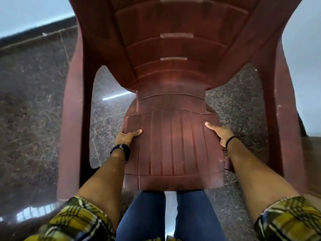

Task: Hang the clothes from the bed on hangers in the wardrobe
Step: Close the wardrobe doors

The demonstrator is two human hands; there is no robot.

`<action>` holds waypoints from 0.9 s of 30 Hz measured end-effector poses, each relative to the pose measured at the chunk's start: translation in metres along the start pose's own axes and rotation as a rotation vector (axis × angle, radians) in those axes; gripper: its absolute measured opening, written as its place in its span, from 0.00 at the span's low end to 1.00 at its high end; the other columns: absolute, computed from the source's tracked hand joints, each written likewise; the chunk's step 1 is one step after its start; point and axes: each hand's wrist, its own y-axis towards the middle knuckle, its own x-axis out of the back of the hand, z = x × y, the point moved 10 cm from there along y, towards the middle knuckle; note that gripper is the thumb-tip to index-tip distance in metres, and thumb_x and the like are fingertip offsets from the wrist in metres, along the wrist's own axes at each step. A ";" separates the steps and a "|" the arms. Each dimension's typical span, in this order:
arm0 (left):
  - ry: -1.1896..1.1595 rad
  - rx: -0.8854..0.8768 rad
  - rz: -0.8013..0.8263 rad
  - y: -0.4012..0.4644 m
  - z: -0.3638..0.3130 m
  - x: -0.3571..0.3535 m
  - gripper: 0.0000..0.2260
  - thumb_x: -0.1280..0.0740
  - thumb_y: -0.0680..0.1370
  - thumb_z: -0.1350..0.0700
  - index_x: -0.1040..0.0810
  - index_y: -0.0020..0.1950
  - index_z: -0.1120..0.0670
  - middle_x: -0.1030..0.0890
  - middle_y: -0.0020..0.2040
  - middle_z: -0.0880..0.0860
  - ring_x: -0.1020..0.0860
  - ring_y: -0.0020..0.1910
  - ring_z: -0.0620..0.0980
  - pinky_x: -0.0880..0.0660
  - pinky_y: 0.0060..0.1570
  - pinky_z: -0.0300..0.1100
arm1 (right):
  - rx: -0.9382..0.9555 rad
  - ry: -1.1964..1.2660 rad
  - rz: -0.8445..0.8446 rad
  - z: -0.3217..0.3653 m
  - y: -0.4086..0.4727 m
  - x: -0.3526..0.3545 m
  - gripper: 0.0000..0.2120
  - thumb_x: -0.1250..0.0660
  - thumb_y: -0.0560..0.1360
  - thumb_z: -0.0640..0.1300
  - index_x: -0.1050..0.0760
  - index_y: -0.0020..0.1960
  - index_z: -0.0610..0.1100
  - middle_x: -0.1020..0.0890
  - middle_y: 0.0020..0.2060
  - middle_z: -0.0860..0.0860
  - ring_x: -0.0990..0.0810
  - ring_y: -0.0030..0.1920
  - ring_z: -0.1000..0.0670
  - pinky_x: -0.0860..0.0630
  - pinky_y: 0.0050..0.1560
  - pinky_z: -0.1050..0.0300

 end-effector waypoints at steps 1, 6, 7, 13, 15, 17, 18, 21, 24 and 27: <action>0.027 0.005 -0.002 0.001 -0.011 -0.001 0.39 0.17 0.56 0.48 0.25 0.63 0.58 0.21 0.56 0.53 0.22 0.52 0.56 0.25 0.57 0.50 | 0.011 0.022 -0.009 0.004 -0.004 0.002 0.31 0.20 0.64 0.50 0.23 0.61 0.37 0.19 0.56 0.39 0.19 0.55 0.41 0.24 0.59 0.39; 0.115 -0.120 0.103 -0.027 -0.085 -0.066 0.37 0.17 0.57 0.49 0.24 0.62 0.57 0.20 0.55 0.54 0.21 0.49 0.55 0.23 0.50 0.48 | 0.068 0.213 -0.094 0.026 -0.019 0.070 0.26 0.21 0.66 0.46 0.22 0.60 0.37 0.18 0.54 0.40 0.18 0.53 0.44 0.22 0.56 0.42; 0.141 -0.147 0.121 -0.033 -0.102 -0.082 0.36 0.17 0.57 0.49 0.25 0.61 0.57 0.20 0.55 0.54 0.21 0.49 0.55 0.22 0.51 0.49 | 0.072 0.253 -0.100 0.030 -0.018 0.083 0.26 0.21 0.66 0.45 0.22 0.60 0.36 0.18 0.54 0.39 0.18 0.52 0.44 0.22 0.55 0.43; 0.273 -0.267 0.232 -0.076 -0.190 -0.193 0.30 0.17 0.59 0.52 0.25 0.56 0.55 0.19 0.51 0.52 0.21 0.41 0.48 0.24 0.38 0.40 | 0.057 0.475 -0.180 0.039 -0.016 0.174 0.26 0.21 0.66 0.44 0.22 0.60 0.35 0.18 0.54 0.40 0.18 0.50 0.44 0.22 0.51 0.46; 0.339 -0.319 0.264 -0.090 -0.214 -0.230 0.35 0.18 0.60 0.51 0.28 0.63 0.57 0.22 0.51 0.48 0.23 0.41 0.47 0.27 0.40 0.39 | 0.046 0.532 -0.212 0.038 -0.011 0.198 0.28 0.21 0.65 0.45 0.23 0.61 0.36 0.18 0.55 0.41 0.19 0.51 0.44 0.22 0.53 0.47; 0.408 -0.370 0.280 -0.102 -0.232 -0.261 0.42 0.18 0.61 0.50 0.33 0.70 0.60 0.25 0.55 0.50 0.26 0.48 0.49 0.29 0.48 0.41 | 0.031 0.580 -0.240 0.035 -0.008 0.218 0.30 0.20 0.64 0.47 0.23 0.62 0.36 0.19 0.56 0.42 0.20 0.55 0.44 0.23 0.59 0.46; 0.445 -0.397 0.290 -0.108 -0.243 -0.281 0.44 0.18 0.61 0.49 0.34 0.71 0.61 0.25 0.59 0.52 0.26 0.52 0.49 0.30 0.52 0.42 | 0.025 0.613 -0.254 0.033 -0.005 0.230 0.31 0.20 0.64 0.48 0.23 0.62 0.36 0.19 0.57 0.42 0.20 0.56 0.44 0.24 0.61 0.45; 0.537 -0.428 0.329 -0.120 -0.264 -0.330 0.45 0.18 0.60 0.49 0.33 0.70 0.61 0.24 0.65 0.56 0.24 0.59 0.54 0.29 0.62 0.47 | 0.007 0.690 -0.296 0.022 0.000 0.256 0.34 0.20 0.63 0.49 0.24 0.63 0.36 0.20 0.59 0.43 0.22 0.59 0.44 0.27 0.65 0.45; 0.626 -0.447 0.376 -0.130 -0.279 -0.385 0.45 0.17 0.60 0.49 0.33 0.70 0.63 0.23 0.64 0.58 0.24 0.62 0.58 0.29 0.65 0.52 | -0.029 0.765 -0.349 0.011 0.010 0.284 0.36 0.20 0.62 0.50 0.26 0.65 0.36 0.21 0.60 0.43 0.23 0.60 0.43 0.28 0.66 0.45; 0.693 -0.463 0.421 -0.137 -0.288 -0.441 0.36 0.17 0.58 0.51 0.23 0.62 0.62 0.19 0.57 0.57 0.21 0.57 0.57 0.26 0.61 0.53 | -0.078 0.836 -0.374 -0.001 0.023 0.306 0.35 0.20 0.63 0.50 0.25 0.64 0.35 0.20 0.59 0.42 0.22 0.59 0.42 0.27 0.65 0.45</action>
